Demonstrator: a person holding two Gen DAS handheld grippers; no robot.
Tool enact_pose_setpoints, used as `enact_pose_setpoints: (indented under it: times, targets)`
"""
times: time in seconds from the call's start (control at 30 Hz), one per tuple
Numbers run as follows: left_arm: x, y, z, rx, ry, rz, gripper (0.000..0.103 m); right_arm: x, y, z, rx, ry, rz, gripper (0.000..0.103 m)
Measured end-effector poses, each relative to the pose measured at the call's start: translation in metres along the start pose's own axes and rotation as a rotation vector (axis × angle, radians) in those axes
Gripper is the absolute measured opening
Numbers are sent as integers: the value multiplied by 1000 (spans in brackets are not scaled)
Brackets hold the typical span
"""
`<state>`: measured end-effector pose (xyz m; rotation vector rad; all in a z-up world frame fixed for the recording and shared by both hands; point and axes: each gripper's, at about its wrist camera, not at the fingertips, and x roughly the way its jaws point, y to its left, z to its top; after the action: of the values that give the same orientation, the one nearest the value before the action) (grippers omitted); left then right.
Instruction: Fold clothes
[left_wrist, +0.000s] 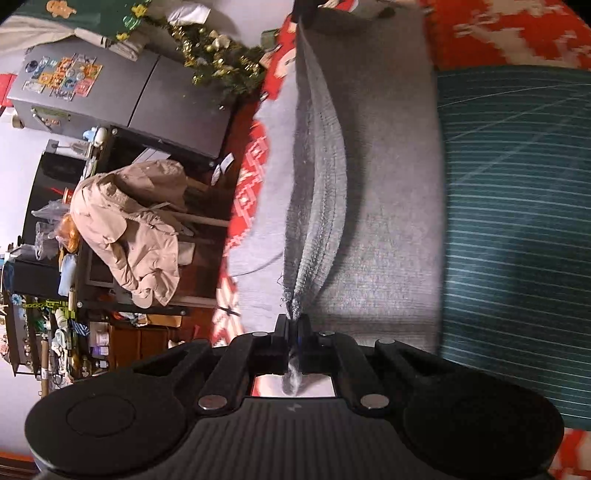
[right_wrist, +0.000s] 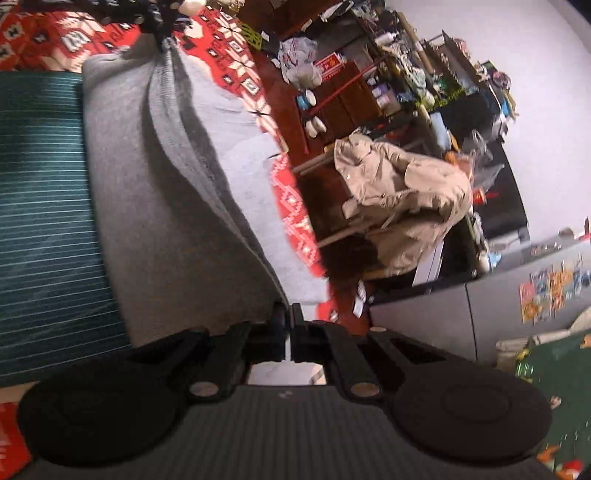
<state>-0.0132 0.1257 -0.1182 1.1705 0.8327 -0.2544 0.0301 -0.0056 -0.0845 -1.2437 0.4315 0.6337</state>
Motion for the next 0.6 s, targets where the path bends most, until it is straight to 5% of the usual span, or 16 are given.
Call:
enact_pose_setpoints:
  times: [0.27, 0.37, 0.43, 0.6]
  targets:
    - [76, 25, 8, -37, 77, 102, 14, 88, -15, -7, 0, 62, 11, 2]
    - [92, 28, 1, -57, 134, 135, 40, 110, -14, -8, 44, 112, 17, 16]
    - [92, 36, -8, -118, 157, 109, 40, 118, -16, -9, 91, 135, 28, 36]
    - [76, 58, -29, -338, 202, -42, 40, 117, -39, -11, 278, 179, 59, 38]
